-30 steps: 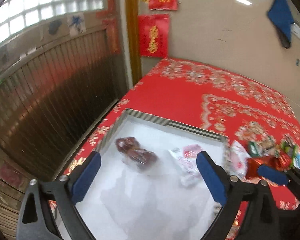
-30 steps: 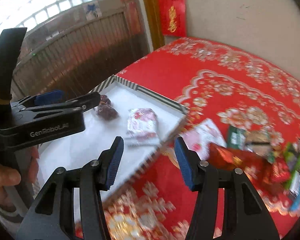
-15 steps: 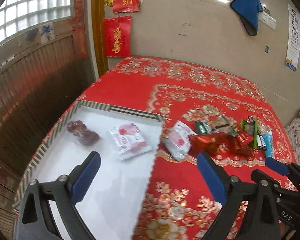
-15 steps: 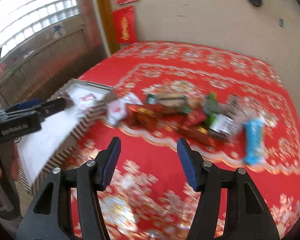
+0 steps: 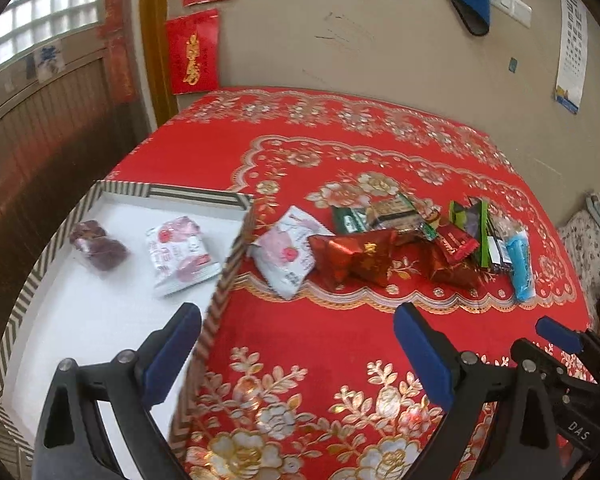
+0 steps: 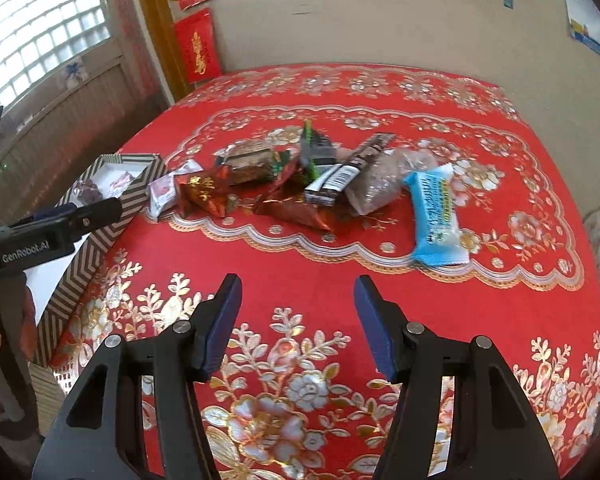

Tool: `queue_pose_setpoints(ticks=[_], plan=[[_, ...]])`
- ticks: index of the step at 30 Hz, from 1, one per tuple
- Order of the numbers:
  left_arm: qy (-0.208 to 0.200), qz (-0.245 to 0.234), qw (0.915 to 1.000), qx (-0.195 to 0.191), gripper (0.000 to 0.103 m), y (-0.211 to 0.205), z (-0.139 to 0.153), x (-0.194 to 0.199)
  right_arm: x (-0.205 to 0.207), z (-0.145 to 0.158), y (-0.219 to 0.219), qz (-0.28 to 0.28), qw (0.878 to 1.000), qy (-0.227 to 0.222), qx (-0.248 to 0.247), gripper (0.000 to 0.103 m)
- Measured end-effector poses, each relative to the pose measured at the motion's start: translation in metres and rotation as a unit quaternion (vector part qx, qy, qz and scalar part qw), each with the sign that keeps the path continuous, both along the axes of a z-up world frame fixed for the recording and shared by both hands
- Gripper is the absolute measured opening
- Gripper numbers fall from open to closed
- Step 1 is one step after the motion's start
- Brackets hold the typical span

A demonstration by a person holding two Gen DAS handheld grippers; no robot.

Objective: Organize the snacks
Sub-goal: 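Move both grippers back from the tray to the snack pile, then grasp the red-gold candy packet with the left gripper while the right grasps the blue Milk Sachima packet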

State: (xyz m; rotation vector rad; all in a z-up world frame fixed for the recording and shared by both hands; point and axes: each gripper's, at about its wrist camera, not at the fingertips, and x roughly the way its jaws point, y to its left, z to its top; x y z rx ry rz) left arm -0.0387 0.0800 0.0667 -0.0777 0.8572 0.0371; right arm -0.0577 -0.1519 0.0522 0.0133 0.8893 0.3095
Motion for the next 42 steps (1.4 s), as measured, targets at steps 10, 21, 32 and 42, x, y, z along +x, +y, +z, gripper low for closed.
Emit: queue_pose_setpoints(ticks=[10, 21, 32, 42], plan=[[0.013, -0.004, 0.9999, -0.005, 0.098, -0.018, -0.006, 0.038, 0.003, -0.006, -0.016, -0.013, 1.000, 0.009, 0.013, 0.059], [0.010, 0.057, 0.9972, 0.047, 0.098, -0.004, -0.005, 0.076, 0.009, -0.013, -0.024, -0.020, 0.999, 0.022, 0.022, 0.059], [0.013, 0.098, 0.9698, 0.223, 0.098, -0.003, -0.018, 0.112, 0.010, -0.016, -0.020, -0.012, 0.999, 0.025, 0.027, 0.059], [0.046, -0.007, 0.9728, 0.227, 0.098, -0.035, -0.034, 0.069, 0.009, -0.013, -0.026, -0.020, 0.999, 0.023, 0.033, 0.059]])
